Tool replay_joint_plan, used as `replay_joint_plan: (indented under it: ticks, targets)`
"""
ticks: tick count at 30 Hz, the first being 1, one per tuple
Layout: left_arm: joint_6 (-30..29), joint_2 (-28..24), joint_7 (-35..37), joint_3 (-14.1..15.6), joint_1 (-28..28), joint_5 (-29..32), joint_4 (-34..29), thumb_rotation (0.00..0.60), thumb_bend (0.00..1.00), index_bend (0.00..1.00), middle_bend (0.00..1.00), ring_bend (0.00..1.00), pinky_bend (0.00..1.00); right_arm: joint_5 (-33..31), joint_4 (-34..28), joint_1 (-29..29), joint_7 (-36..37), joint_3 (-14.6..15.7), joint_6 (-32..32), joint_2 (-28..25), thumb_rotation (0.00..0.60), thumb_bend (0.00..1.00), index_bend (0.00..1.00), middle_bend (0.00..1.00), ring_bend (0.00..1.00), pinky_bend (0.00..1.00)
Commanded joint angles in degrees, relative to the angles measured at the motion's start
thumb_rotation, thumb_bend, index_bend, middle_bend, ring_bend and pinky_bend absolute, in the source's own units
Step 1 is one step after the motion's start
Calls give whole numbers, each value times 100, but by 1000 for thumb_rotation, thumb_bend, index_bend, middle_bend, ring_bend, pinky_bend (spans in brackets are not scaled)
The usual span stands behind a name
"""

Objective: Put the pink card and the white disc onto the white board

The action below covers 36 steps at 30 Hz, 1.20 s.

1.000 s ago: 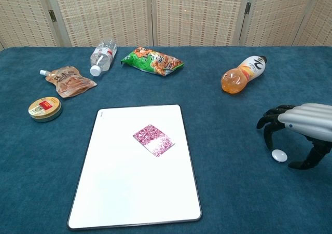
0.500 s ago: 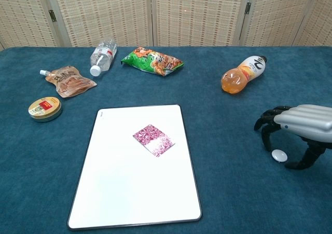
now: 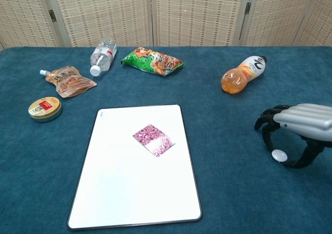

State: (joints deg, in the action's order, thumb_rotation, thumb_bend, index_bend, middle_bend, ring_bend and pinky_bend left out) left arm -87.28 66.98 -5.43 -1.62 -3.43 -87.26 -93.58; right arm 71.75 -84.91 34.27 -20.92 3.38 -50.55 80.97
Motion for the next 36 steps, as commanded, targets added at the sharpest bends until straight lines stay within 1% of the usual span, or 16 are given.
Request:
replay_joint_plan:
  ticks: [1, 12, 18, 22, 26, 31, 33, 36]
  targets:
    - [10, 0, 0, 3, -2, 4, -3, 600, 316, 136, 27, 61, 0, -4, 9, -1, -21, -11, 18, 5, 600, 303, 467, 195, 53, 0]
    - [18, -11, 25, 4, -12, -9, -2, 600, 315, 136, 27, 61, 0, -17, 23, -13, -72, -71, 54, 41, 600, 386, 506, 207, 56, 0]
    - [19, -22, 21, -3, -13, 3, -11, 600, 316, 136, 27, 61, 0, 136, -246, 40, -67, -178, -37, -66, 600, 395, 514, 210, 53, 0]
    - [19, -23, 33, -5, -19, -5, -20, 600, 316, 136, 27, 61, 0, 210, -492, 227, -134, -377, 6, -56, 600, 395, 514, 210, 54, 0]
    - [15, -42, 4, -7, -21, -9, -50, 600, 315, 136, 28, 61, 0, 172, -654, 540, -299, -620, 214, 107, 600, 395, 514, 209, 55, 0]
    - [6, -49, -39, -9, -28, -29, -97, 600, 316, 136, 27, 61, 0, -278, -580, 1087, -659, -1020, 632, 527, 600, 395, 514, 200, 51, 0]
    - [2, -54, -45, -2, -21, -30, -108, 600, 316, 136, 27, 61, 0, -498, -487, 1304, -838, -1142, 756, 717, 600, 395, 514, 200, 49, 0]
    - [7, -75, -18, -1, -6, 9, -118, 600, 316, 136, 27, 61, 0, -781, -353, 1543, -1071, -1235, 852, 947, 600, 395, 514, 199, 44, 0]
